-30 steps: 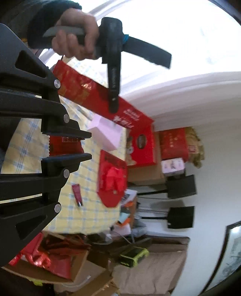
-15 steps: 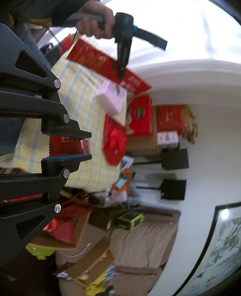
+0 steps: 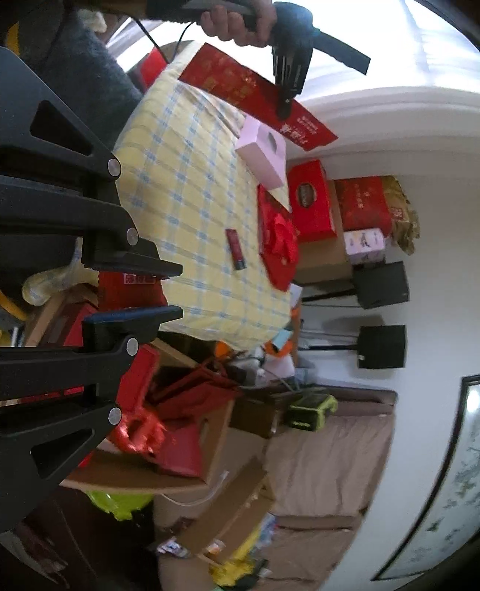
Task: Organize objects
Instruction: 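Carry the red ribbon strip and red packet over the cardboard box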
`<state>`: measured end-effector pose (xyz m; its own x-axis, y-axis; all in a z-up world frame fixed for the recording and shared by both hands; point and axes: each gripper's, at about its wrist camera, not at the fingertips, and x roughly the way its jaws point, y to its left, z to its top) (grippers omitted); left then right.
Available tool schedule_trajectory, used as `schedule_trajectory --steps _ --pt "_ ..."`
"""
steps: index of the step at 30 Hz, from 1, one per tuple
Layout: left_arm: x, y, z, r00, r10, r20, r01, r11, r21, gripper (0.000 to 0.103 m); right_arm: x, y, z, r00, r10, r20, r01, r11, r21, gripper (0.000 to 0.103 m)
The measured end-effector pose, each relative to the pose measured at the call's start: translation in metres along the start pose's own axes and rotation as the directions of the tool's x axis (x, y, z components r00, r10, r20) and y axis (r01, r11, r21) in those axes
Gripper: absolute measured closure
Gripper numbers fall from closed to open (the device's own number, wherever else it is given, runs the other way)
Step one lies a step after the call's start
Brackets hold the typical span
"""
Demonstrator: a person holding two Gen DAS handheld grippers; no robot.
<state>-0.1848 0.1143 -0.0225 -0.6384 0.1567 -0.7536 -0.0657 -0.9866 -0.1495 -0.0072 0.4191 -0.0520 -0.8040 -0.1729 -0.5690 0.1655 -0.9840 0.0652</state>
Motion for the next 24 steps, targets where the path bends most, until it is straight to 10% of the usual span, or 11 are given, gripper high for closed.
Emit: schedule_trajectory --steps 24 --pt "-0.042 -0.063 0.009 0.994 -0.075 0.075 0.075 0.997 0.000 0.098 -0.024 -0.087 0.006 0.995 -0.084 0.055 0.075 0.987 0.140 0.089"
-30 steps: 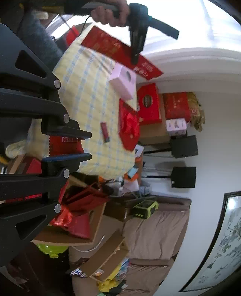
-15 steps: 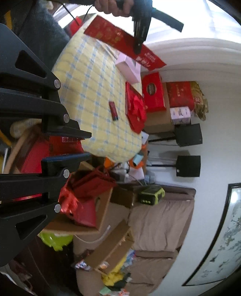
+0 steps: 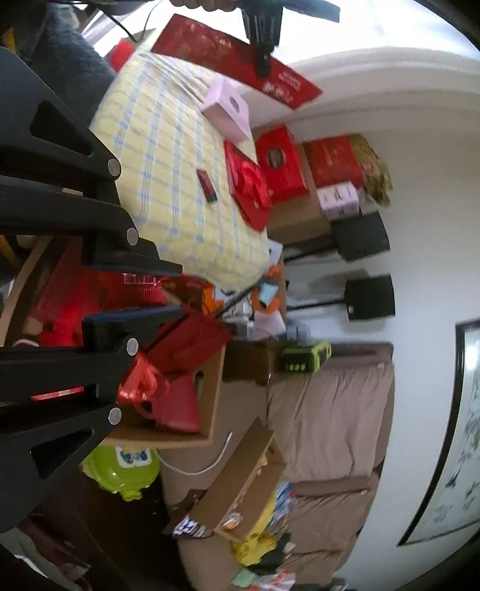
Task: Organize objects
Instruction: 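Carry the red ribbon strip and red packet over the cardboard box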
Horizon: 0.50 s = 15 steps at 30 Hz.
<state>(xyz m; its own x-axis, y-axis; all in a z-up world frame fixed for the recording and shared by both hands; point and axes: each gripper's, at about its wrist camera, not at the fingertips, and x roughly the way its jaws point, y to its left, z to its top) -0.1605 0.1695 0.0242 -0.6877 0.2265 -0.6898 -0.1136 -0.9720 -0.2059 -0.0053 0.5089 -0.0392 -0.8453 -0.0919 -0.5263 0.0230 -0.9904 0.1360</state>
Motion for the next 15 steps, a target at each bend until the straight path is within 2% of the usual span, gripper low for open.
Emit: schedule_trajectory --steps 7,15 --pt "0.001 -0.030 -0.003 1.000 -0.031 0.000 0.031 0.999 0.031 0.098 0.012 -0.037 -0.017 0.999 -0.033 -0.011 0.034 0.992 0.117 0.089" --pt "0.011 -0.077 -0.012 0.996 -0.087 -0.023 0.089 0.993 0.083 0.098 0.012 -0.047 -0.021 0.998 -0.061 -0.010 0.061 0.988 0.139 0.089"
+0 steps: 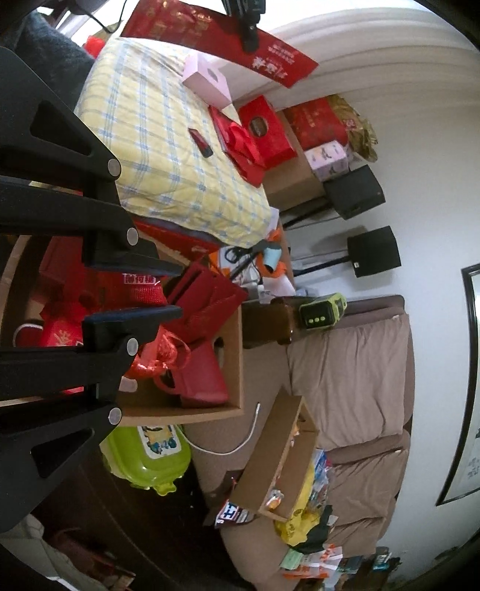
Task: Organize objects
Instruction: 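Carry the red ribbon strip and red packet over the cardboard box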
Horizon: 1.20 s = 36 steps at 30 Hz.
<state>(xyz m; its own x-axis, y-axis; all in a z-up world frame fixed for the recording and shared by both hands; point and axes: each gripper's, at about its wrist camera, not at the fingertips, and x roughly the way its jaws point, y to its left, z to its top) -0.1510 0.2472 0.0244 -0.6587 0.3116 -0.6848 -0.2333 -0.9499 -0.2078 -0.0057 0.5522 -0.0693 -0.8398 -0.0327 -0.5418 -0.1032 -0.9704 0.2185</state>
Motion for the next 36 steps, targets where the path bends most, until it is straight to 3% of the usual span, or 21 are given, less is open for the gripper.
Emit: schedule_trajectory --steps 19,28,36 --pt "0.042 -0.097 0.006 0.992 -0.126 -0.029 0.129 0.987 0.098 0.098 0.007 -0.020 0.005 0.999 -0.033 -0.019 0.034 0.999 0.041 0.088" --pt "0.083 -0.121 -0.015 0.979 -0.153 -0.133 0.166 0.982 0.089 0.098 0.008 -0.032 0.010 1.000 -0.014 -0.019 0.015 0.996 0.085 0.088" --pt "0.104 -0.137 -0.021 0.972 -0.158 -0.174 0.175 0.980 0.091 0.098 0.011 -0.044 0.009 0.998 -0.027 -0.050 0.032 0.994 0.102 0.088"
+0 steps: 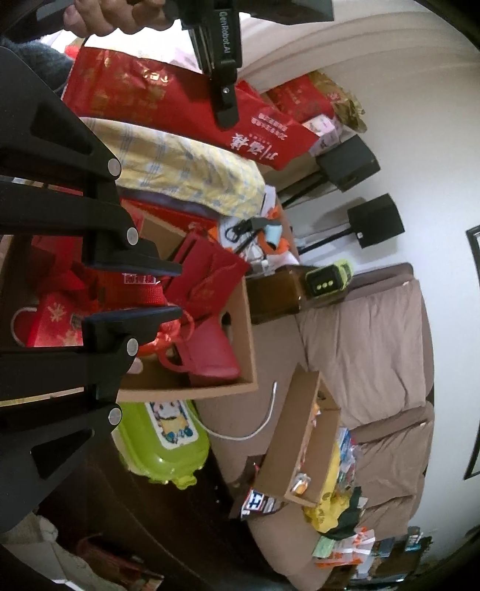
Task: Organize objects
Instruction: 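Carry the red ribbon strip and red packet over the cardboard box, then lower the ribbon strip into the box and open the left gripper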
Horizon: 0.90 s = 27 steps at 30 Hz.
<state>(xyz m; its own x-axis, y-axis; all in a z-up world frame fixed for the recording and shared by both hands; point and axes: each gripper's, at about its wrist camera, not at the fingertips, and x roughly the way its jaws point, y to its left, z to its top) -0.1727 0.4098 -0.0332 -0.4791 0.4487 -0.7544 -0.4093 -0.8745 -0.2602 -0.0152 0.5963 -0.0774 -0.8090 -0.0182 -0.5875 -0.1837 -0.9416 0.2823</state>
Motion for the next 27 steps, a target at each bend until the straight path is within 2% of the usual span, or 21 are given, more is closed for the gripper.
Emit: schedule_trajectory --steps 6,13,17,25,27 --pt "0.017 -0.011 0.004 1.000 -0.008 -0.013 0.008 1.000 0.009 0.098 0.005 -0.002 -0.003 0.999 -0.003 -0.032 0.003 1.000 0.006 0.088" --pt "0.042 -0.010 0.008 0.999 -0.004 -0.045 0.004 1.000 0.001 0.098 0.021 -0.011 -0.010 0.991 -0.047 -0.125 0.051 0.998 0.028 0.088" --pt "0.069 -0.015 0.016 0.997 0.031 -0.066 -0.027 0.998 0.060 0.098 0.029 -0.022 -0.017 0.980 -0.083 -0.181 0.096 0.993 0.065 0.088" --pt "0.103 -0.020 0.027 0.996 0.018 -0.090 -0.013 0.998 0.054 0.098 0.034 -0.016 -0.021 0.970 -0.118 -0.210 0.124 0.992 0.014 0.088" --pt "0.117 -0.019 0.030 0.994 0.034 -0.100 -0.029 0.998 0.049 0.098 0.036 -0.015 -0.022 0.967 -0.128 -0.221 0.132 0.991 0.006 0.088"
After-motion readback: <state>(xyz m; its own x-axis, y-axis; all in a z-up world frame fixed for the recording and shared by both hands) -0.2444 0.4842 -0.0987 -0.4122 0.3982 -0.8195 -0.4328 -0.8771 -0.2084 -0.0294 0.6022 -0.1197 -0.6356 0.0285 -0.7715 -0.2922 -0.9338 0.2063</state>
